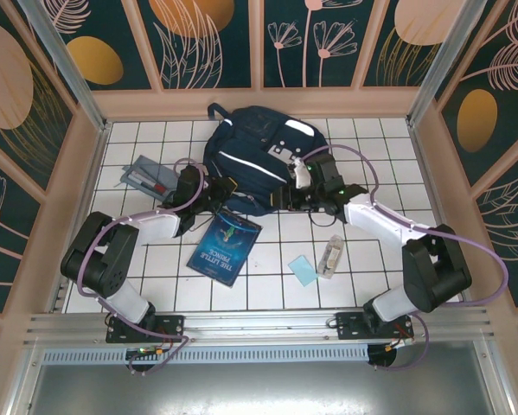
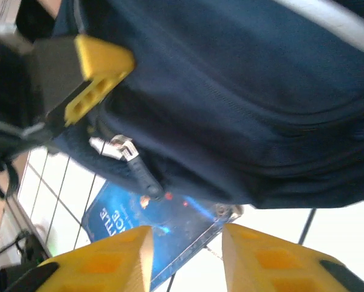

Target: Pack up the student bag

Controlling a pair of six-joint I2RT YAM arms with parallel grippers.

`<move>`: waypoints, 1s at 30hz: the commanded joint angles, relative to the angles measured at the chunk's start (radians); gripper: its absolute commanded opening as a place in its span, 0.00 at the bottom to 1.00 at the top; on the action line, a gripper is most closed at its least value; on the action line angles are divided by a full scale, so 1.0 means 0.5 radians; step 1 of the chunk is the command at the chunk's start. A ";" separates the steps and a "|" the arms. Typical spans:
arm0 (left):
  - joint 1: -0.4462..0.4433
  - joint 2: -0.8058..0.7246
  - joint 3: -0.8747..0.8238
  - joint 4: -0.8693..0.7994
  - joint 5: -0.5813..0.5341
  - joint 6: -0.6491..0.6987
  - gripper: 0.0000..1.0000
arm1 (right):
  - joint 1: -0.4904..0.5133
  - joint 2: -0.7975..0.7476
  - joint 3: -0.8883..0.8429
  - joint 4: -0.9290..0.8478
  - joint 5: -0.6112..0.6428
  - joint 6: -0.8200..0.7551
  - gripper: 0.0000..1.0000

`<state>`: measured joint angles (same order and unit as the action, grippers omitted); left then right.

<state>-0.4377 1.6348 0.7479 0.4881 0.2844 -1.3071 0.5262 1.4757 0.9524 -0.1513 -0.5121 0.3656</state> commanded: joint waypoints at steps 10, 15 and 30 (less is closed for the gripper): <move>0.010 -0.020 0.100 0.105 0.072 0.120 0.00 | 0.201 0.307 0.275 0.104 -0.052 -0.059 0.49; 0.010 -0.039 0.074 0.144 0.092 0.085 0.00 | 0.208 0.420 0.353 0.126 -0.011 -0.074 0.50; 0.010 -0.055 0.075 0.215 0.109 0.023 0.00 | 0.284 0.553 0.430 0.074 0.126 -0.086 0.16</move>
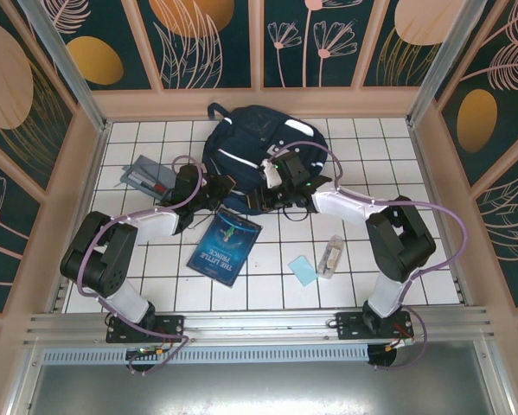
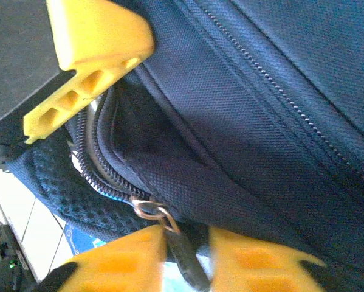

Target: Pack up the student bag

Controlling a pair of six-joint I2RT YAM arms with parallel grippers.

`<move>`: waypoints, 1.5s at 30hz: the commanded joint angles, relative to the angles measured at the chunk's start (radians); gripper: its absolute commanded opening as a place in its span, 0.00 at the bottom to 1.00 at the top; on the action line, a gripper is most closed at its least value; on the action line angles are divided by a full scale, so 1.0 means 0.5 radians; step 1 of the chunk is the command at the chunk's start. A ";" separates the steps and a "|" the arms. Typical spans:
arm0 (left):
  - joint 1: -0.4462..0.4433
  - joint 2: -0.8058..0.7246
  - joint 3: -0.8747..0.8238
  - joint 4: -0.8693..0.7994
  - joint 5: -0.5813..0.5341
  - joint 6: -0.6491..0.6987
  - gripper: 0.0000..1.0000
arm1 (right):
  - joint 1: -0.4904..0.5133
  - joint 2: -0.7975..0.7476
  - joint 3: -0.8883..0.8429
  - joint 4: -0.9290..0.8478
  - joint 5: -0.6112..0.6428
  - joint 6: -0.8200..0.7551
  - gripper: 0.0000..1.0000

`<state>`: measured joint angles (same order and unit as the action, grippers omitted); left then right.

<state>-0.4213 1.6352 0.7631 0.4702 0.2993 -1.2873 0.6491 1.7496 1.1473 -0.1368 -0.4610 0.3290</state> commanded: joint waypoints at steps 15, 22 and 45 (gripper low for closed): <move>-0.019 -0.051 0.176 0.159 0.046 0.044 0.00 | -0.136 -0.275 -0.585 -0.095 0.101 0.081 0.00; -0.019 -0.072 0.176 0.226 0.139 -0.027 0.00 | -0.489 -0.215 -0.709 -0.016 0.156 0.102 0.00; -0.154 -0.091 -0.002 0.646 -0.129 -0.294 0.02 | -1.221 -0.460 -0.449 -0.052 -0.062 0.062 0.86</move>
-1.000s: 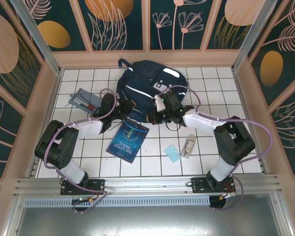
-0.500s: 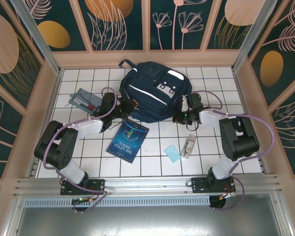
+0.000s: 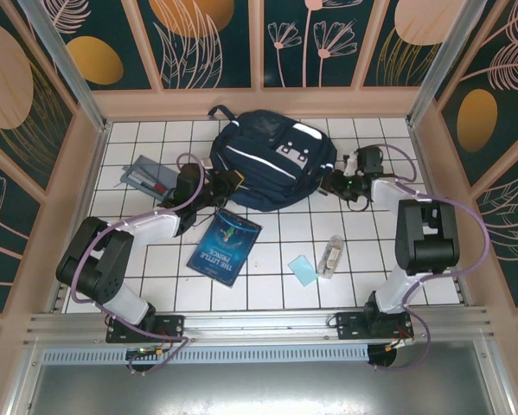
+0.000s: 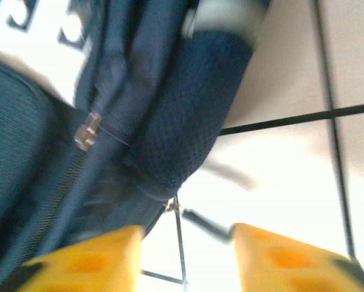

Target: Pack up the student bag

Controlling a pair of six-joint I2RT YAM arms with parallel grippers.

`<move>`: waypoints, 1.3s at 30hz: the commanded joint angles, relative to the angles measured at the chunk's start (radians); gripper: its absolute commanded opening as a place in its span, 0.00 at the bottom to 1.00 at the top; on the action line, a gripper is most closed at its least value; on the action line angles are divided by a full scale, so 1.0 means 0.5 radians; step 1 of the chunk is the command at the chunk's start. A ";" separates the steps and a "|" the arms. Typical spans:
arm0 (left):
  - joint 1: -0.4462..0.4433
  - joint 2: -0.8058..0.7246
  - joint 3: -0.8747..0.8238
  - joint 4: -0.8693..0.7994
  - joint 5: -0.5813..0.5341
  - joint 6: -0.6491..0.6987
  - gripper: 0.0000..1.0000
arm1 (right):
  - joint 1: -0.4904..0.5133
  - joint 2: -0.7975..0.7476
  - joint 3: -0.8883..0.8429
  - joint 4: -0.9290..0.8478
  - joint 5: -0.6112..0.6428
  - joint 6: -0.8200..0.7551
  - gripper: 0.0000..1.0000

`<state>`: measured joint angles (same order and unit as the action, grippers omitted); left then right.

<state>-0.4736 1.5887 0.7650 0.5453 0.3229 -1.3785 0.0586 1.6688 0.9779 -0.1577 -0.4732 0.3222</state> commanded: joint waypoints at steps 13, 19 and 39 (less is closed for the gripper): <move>-0.532 0.655 0.474 0.902 -0.340 -0.433 0.77 | -0.289 -1.011 -0.403 -0.158 -0.257 0.213 0.99; -0.604 0.539 0.597 0.265 -0.226 -0.024 0.98 | -0.263 -1.060 -0.626 -0.062 -0.306 0.314 0.99; -0.085 -0.429 -0.064 -1.262 -0.716 1.157 0.99 | 1.532 -0.658 -0.611 0.365 0.755 1.119 0.81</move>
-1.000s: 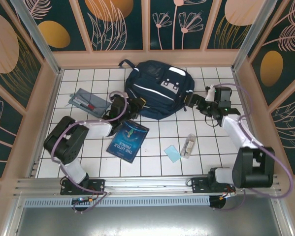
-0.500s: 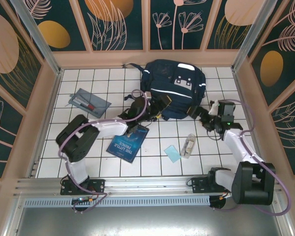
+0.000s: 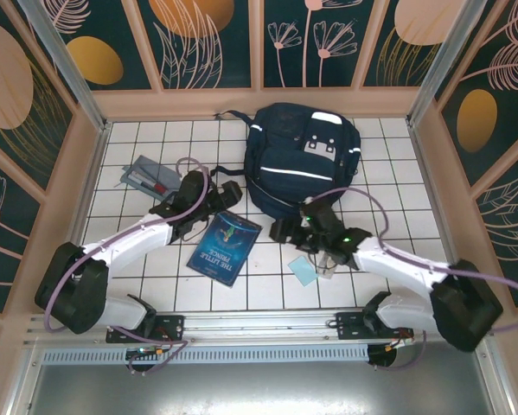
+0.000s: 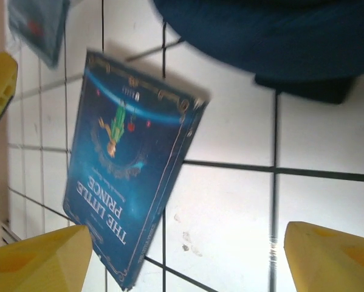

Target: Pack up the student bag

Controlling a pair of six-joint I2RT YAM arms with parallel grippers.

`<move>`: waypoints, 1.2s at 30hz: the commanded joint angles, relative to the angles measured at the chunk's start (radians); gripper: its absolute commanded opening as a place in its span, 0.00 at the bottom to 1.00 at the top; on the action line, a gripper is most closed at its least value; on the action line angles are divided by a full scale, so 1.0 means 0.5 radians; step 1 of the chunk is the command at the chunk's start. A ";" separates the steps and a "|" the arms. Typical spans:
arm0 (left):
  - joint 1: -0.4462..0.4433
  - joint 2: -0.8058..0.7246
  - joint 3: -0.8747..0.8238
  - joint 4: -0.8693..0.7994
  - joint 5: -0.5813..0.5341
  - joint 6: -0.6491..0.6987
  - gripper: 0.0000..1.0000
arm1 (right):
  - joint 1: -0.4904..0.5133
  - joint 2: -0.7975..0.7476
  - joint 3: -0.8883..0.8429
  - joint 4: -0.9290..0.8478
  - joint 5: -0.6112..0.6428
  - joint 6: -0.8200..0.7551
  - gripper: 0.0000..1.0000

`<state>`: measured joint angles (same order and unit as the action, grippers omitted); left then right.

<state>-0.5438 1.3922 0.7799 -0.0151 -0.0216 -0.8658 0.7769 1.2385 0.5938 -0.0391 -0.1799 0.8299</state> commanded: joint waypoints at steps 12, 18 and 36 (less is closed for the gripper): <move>0.230 -0.227 -0.505 -0.094 0.166 0.124 0.99 | 0.278 0.978 0.562 0.187 0.015 0.155 0.79; 0.230 -0.240 -0.611 -0.097 0.401 0.067 0.95 | 0.232 1.126 0.727 0.317 -0.014 0.118 0.79; 0.229 -0.586 -0.858 -0.110 0.413 -0.180 0.76 | 0.006 1.214 1.058 0.004 -0.183 -0.448 0.83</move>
<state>-0.4282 1.0988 0.3717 -0.0345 0.2237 -0.9485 0.7856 1.9144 1.1564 0.0685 -0.2749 0.6788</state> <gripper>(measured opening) 0.764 0.829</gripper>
